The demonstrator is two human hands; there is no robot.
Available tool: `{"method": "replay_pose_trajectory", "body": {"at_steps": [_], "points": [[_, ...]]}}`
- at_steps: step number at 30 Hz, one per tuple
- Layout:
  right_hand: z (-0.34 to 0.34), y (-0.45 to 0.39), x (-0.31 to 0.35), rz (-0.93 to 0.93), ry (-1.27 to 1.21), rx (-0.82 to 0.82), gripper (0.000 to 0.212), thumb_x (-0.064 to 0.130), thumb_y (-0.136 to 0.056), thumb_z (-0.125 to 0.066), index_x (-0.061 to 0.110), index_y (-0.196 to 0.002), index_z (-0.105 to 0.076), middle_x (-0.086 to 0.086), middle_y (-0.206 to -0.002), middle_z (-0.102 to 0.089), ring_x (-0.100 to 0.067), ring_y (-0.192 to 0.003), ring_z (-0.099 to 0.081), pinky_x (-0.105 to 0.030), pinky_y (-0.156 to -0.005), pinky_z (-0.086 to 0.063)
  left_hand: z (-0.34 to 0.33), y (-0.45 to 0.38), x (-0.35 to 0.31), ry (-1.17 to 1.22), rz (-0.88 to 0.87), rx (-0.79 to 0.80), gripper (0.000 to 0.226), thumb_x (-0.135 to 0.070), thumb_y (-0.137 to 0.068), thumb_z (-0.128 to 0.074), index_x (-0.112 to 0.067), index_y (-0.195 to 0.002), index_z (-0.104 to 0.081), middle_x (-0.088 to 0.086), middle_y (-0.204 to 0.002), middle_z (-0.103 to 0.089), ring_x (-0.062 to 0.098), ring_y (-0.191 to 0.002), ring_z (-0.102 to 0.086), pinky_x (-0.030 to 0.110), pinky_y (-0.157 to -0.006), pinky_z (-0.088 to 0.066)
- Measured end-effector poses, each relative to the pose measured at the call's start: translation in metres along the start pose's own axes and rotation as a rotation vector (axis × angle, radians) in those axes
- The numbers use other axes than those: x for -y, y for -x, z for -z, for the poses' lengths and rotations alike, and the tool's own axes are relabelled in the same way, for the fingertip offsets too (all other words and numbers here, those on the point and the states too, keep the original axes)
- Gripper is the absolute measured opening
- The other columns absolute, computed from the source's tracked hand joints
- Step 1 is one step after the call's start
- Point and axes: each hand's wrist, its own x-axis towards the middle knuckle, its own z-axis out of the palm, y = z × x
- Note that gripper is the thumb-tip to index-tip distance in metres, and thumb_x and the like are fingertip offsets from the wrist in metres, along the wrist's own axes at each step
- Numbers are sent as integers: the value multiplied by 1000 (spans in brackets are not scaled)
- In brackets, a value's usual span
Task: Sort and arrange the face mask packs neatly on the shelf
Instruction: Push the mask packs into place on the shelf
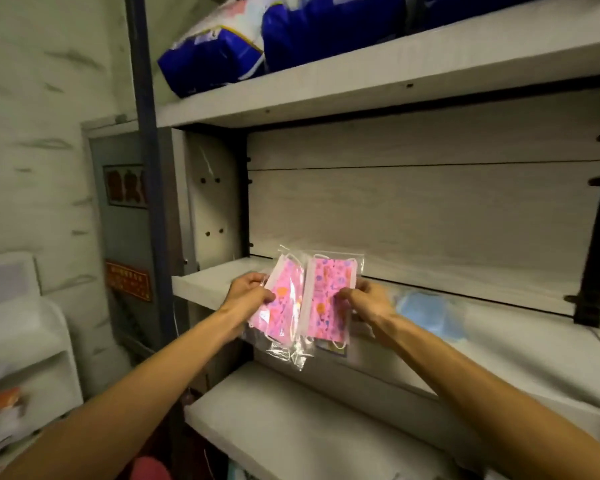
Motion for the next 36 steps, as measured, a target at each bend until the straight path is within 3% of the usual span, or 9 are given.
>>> {"method": "replay_pose_trajectory", "body": {"at_steps": [5, 7, 10, 14, 18, 21, 24, 31, 36], "points": [[-41, -70, 9, -127, 27, 142, 8, 9, -91, -66, 7, -99, -65, -9, -89, -74, -18, -74, -72, -25, -58, -58, 25, -75, 12, 56, 79, 8, 36, 10, -90, -60, -7, -122, -58, 19, -114, -67, 37, -103, -69, 48, -84, -60], [-56, -94, 10, -176, -38, 163, 15, 9, -92, -66, 4, -106, -64, -12, -95, -74, -22, -79, -73, -31, -68, -60, 31, -103, 18, 85, 103, -3, 36, 10, -92, -58, -5, -125, -57, 23, -118, -68, 39, -106, -69, 49, -85, -60], [-80, -126, 5, -229, -79, 127, 19, 6, -91, -65, 2, -109, -65, -14, -95, -74, -24, -73, -73, -30, -56, -58, 38, -146, 25, 48, 106, 1, 42, 9, -92, -60, -5, -130, -51, 22, -121, -67, 37, -107, -69, 54, -90, -58], [-111, -169, -3, -223, -50, 74, 26, 2, -89, -67, -6, -114, -66, -21, -107, -74, -36, -97, -73, -48, -89, -59, 39, -198, 37, -227, -58, 27, 47, 6, -91, -61, -10, -131, -44, 8, -124, -61, 26, -113, -63, 46, -92, -58], [-136, -203, -9, -157, 188, 17, 28, 10, -86, -74, 3, -110, -64, -12, -99, -73, -23, -80, -72, -28, -63, -59, 47, -248, 47, -380, -79, 53, 47, -4, -90, -63, -16, -132, -44, 3, -123, -61, 27, -109, -65, 46, -93, -57], [-148, -219, -8, -74, 514, -67, 30, 25, -79, -82, 10, -96, -63, -7, -100, -70, -22, -86, -68, -39, -80, -59, 58, -281, 57, -596, -109, 167, 58, -16, -92, -64, -18, -145, -40, 7, -137, -57, 28, -119, -60, 41, -101, -52], [-155, -223, -5, -22, 919, -102, 63, 50, -76, -80, 13, -121, -54, -6, -113, -64, -25, -100, -61, -33, -80, -50, 62, -300, 64, -738, -211, 150, 59, -25, -97, -59, -18, -152, -37, 8, -153, -42, 29, -136, -46, 35, -112, -40], [-132, -203, -8, 91, 1105, -108, 74, 59, -93, -56, 17, -150, -35, -14, -150, -43, -35, -138, -34, -47, -111, -35, 42, -281, 50, -1122, -462, 284, 77, -66, -97, -44, -22, -158, -27, 6, -163, -29, 28, -149, -26, 48, -121, -21], [-82, -160, -15, 150, 1288, -156, 70, 63, -97, -41, 26, -155, -28, -9, -161, -28, -35, -151, -11, -50, -122, -14, -5, -227, 28, -1190, -606, 344, 80, -74, -95, -32, -29, -160, -21, 3, -168, -21, 26, -153, -19, 54, -124, -7]]}}
